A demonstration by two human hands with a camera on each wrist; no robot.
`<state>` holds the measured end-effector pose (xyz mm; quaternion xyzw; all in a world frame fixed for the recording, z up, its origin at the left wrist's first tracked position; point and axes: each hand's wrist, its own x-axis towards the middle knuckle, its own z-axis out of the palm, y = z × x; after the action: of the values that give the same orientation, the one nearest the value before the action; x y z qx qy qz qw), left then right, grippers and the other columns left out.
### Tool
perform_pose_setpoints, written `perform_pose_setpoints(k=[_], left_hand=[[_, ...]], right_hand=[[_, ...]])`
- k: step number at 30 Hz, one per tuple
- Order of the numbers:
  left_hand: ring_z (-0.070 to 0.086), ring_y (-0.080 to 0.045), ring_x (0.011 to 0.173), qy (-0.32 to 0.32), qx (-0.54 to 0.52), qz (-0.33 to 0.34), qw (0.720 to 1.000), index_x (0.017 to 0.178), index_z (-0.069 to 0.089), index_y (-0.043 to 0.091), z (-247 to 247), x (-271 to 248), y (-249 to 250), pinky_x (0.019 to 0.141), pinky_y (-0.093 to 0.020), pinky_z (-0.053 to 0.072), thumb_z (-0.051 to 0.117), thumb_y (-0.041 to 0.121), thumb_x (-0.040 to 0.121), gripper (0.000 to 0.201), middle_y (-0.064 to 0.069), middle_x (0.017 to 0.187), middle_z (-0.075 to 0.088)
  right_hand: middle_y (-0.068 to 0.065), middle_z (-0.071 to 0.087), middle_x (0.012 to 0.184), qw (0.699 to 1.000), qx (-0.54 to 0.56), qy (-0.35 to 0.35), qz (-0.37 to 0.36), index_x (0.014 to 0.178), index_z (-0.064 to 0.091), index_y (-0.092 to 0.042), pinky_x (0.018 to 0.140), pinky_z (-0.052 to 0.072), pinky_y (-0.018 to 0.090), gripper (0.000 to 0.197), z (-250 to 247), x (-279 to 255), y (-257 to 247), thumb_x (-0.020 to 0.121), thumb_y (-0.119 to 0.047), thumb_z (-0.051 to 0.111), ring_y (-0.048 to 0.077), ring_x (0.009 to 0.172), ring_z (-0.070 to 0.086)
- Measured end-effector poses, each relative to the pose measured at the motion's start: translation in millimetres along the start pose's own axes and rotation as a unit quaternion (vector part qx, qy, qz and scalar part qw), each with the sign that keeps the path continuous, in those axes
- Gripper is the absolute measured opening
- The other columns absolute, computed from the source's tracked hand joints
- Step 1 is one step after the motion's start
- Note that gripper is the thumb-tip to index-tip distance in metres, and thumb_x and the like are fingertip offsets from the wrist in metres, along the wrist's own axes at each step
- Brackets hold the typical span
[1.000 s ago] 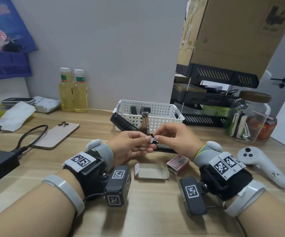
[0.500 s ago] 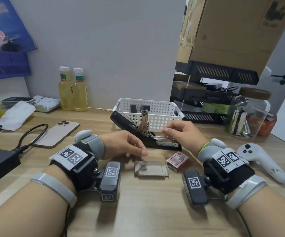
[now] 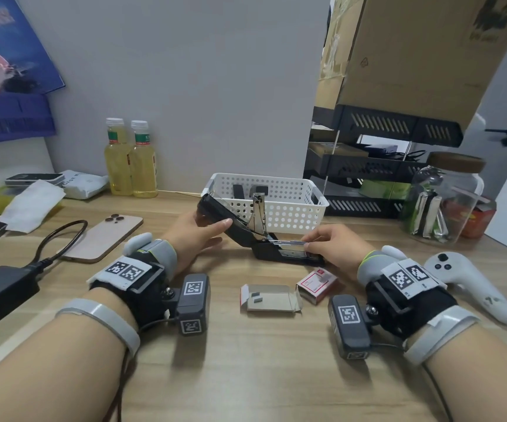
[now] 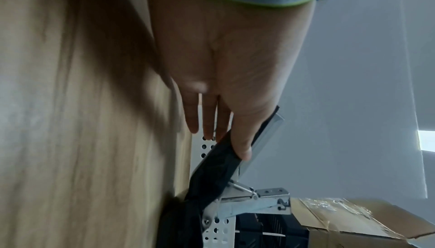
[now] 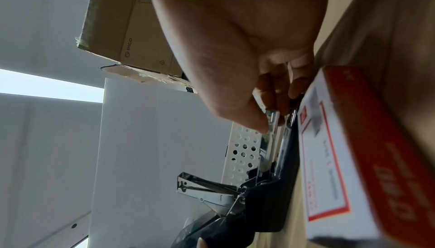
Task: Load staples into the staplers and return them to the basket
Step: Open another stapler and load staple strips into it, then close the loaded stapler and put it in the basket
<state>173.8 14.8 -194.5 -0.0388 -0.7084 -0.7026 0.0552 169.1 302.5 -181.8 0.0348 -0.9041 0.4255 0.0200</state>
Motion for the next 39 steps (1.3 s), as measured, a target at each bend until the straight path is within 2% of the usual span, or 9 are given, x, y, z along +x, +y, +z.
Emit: perform_pose_setpoints(k=[7,11,15,24,27,30,35,37,39], left_hand=[[0.073,-0.020,0.101,-0.060,0.127,0.085,0.986,0.116,0.068,0.011,31.6,7.6,41.0,0.092,-0.044,0.059,0.077,0.013,0.085,0.033,-0.005,0.108,0.076],[0.071,-0.014,0.095,-0.128,0.348,0.104,0.923,0.118,0.071,0.024,69.4,13.5,68.4,0.087,-0.034,0.058,0.082,0.031,0.079,0.041,0.004,0.108,0.076],[0.067,-0.018,0.092,-0.179,0.490,0.090,0.849,0.125,0.069,0.031,106.7,19.2,65.7,0.086,-0.034,0.057,0.080,0.037,0.079,0.047,0.004,0.108,0.073],[0.067,-0.018,0.093,-0.212,0.544,0.049,0.810,0.126,0.064,0.048,111.6,29.6,56.4,0.089,-0.037,0.057,0.076,0.052,0.078,0.049,0.008,0.104,0.073],[0.065,-0.019,0.097,-0.231,0.546,0.038,0.804,0.129,0.060,0.048,104.6,29.0,55.9,0.091,-0.038,0.056,0.079,0.047,0.077,0.055,0.007,0.110,0.071],[0.065,-0.022,0.104,-0.231,0.568,0.027,0.789,0.125,0.063,0.034,93.2,26.1,53.6,0.095,-0.038,0.053,0.083,0.036,0.075,0.054,0.005,0.113,0.071],[0.074,-0.025,0.093,-0.243,0.325,-0.026,0.914,0.111,0.071,0.015,69.3,25.4,59.5,0.079,-0.035,0.062,0.086,0.003,0.071,0.045,-0.007,0.102,0.075],[0.076,-0.018,0.086,-0.238,0.223,-0.001,0.945,0.111,0.071,0.012,60.4,28.8,71.6,0.072,-0.026,0.061,0.082,-0.003,0.074,0.042,-0.004,0.095,0.077],[0.076,-0.023,0.092,-0.249,0.117,0.013,0.961,0.115,0.068,0.009,52.2,38.1,84.6,0.074,-0.030,0.061,0.076,-0.008,0.079,0.040,-0.008,0.099,0.076]], right_hand=[[0.002,0.064,0.080,0.996,0.084,-0.020,0.029,0.095,0.077,-0.011,0.064,0.046,0.025,0.011,-2.4,7.1,4.6,0.093,-0.018,0.068,0.014,0.069,0.053],[0.012,0.067,0.091,0.964,0.247,-0.021,0.097,0.098,0.074,-0.005,0.062,0.044,0.026,0.046,-9.5,4.8,2.5,0.103,-0.040,0.046,0.018,0.075,0.058],[0.004,0.068,0.084,0.958,0.267,-0.032,0.104,0.104,0.071,-0.016,0.066,0.041,0.029,0.051,-12.6,8.4,5.5,0.092,-0.061,0.052,0.015,0.073,0.059],[0.004,0.070,0.105,0.974,0.216,-0.043,0.053,0.111,0.070,-0.015,0.068,0.042,0.027,0.020,-4.5,13.7,9.6,0.098,-0.024,0.056,0.014,0.084,0.061],[0.009,0.073,0.114,0.976,0.209,-0.043,0.043,0.109,0.072,-0.009,0.092,0.053,0.040,0.025,-5.8,13.2,9.0,0.094,-0.025,0.061,0.028,0.105,0.068],[0.008,0.072,0.121,0.983,0.178,-0.039,0.030,0.110,0.073,-0.009,0.110,0.043,0.047,0.029,-8.0,10.7,3.0,0.094,-0.029,0.059,0.028,0.118,0.063],[0.002,0.066,0.092,0.993,0.084,-0.079,0.029,0.094,0.068,-0.017,0.076,0.050,0.036,0.021,-28.5,3.1,-25.1,0.093,-0.036,0.059,0.018,0.082,0.063],[0.005,0.068,0.094,0.990,0.060,-0.123,0.022,0.103,0.071,-0.018,0.079,0.055,0.042,0.029,-36.5,2.5,-43.5,0.092,-0.043,0.062,0.022,0.083,0.065],[0.005,0.071,0.096,0.981,0.085,-0.176,0.014,0.111,0.070,-0.020,0.084,0.056,0.047,0.035,-40.7,8.0,-62.8,0.091,-0.049,0.063,0.024,0.087,0.066]])
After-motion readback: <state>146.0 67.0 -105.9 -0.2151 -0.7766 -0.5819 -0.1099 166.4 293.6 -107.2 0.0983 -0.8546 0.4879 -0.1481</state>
